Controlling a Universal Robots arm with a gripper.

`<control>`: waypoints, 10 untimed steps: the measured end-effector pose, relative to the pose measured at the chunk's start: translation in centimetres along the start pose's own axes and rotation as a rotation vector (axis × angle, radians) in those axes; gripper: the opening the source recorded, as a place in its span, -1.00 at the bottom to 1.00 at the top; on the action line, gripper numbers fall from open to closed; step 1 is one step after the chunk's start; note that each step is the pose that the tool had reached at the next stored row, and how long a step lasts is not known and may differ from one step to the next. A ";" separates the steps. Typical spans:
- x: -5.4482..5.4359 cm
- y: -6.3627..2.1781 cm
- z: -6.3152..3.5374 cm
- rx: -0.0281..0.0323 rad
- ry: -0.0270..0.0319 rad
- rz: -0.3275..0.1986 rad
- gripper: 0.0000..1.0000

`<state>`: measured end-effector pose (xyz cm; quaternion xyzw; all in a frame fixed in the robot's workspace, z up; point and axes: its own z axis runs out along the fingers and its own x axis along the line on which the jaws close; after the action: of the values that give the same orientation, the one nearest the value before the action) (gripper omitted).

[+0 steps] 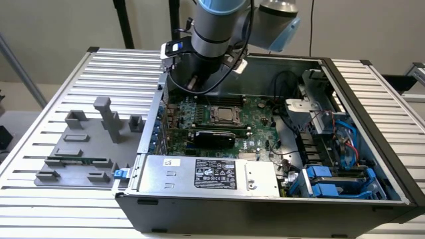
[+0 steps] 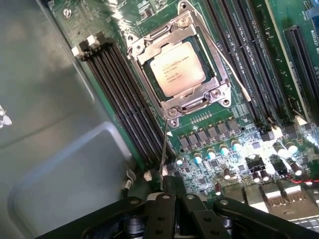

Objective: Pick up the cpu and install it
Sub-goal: 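Install the first cpu locking lever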

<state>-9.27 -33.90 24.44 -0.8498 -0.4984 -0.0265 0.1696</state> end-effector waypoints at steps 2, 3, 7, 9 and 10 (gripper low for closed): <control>0.0 0.00 0.00 -0.0068 0.0085 0.030 -0.79; 0.0 0.00 0.00 -0.0101 0.0125 0.045 -0.79; 0.0 -0.01 -0.04 -0.0196 0.0243 0.087 -0.79; 0.0 0.00 -0.07 -0.0228 0.0283 0.101 -0.79; 0.0 0.02 -0.11 -0.0238 0.0296 0.105 -0.79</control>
<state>-9.21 -33.90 24.55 -0.8763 -0.4500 -0.0361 0.1680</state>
